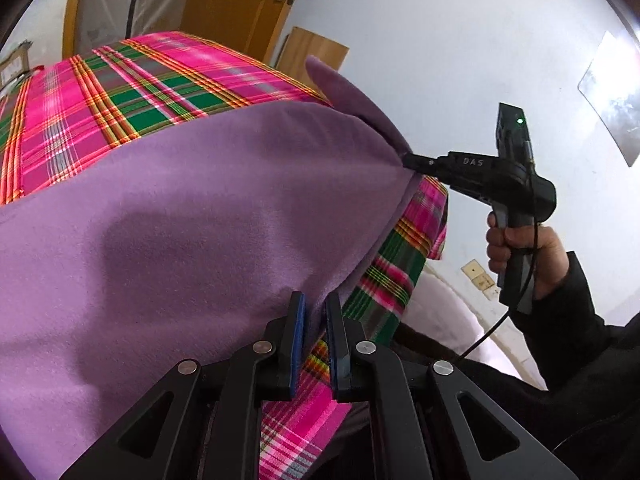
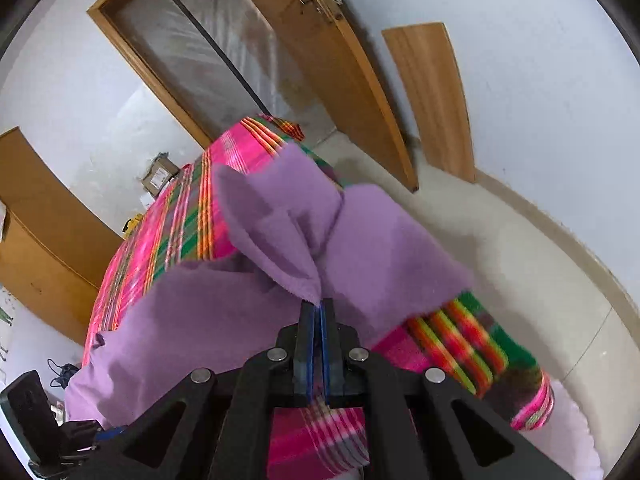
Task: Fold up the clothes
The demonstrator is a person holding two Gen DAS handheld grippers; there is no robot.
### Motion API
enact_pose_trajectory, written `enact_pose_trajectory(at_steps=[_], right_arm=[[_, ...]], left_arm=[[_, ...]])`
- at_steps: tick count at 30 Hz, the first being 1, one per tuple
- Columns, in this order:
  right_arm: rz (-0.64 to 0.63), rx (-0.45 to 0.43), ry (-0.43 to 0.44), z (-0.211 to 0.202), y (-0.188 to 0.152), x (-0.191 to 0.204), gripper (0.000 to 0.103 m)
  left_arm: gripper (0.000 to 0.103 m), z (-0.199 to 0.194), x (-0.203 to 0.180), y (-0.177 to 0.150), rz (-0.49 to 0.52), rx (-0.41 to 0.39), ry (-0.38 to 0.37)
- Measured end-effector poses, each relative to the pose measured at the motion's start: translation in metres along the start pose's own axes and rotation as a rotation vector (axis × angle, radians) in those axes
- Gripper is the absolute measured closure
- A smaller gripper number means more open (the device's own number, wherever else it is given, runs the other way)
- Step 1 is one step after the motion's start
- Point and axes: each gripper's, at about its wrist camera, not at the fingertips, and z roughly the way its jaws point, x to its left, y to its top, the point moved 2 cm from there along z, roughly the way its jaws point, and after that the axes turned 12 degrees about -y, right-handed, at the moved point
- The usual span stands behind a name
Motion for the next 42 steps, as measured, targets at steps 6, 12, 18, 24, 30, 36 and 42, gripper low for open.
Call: enact_pose_trajectory(at_steps=[6, 12, 18, 24, 30, 36, 42], right_arm=[[-0.053, -0.016, -0.043, -0.009, 0.005, 0.005, 0.09], [-0.198, -0.122, -0.07, -0.03, 0.025, 0.037, 0.074], [-0.329, -0.127, -0.052, -0.027, 0.06, 0.078, 0.068], [-0.49, -0.016, -0.085, 0.018, 0.075, 0.109, 0.063], [-0.503, 0.07, -0.083, 0.053, 0.079, 0.111, 0.09], [-0.295, -0.076, -0.009, 0.008, 0.096, 0.068, 0.1], [0.064, -0.167, 0.022, -0.038, 0.09, -0.022, 0.1]], left_arm=[[0.085, -0.008, -0.021, 0.001, 0.062, -0.022, -0.04], [0.07, -0.024, -0.006, 0.01, 0.021, -0.102, 0.016], [0.07, -0.029, 0.017, 0.012, -0.068, -0.133, 0.052], [0.07, -0.027, 0.019, 0.013, -0.075, -0.129, 0.056], [0.07, -0.028, 0.019, 0.013, -0.075, -0.126, 0.058], [0.07, -0.027, 0.022, 0.014, -0.085, -0.13, 0.049], [0.07, -0.017, 0.022, 0.018, -0.08, -0.11, 0.031]])
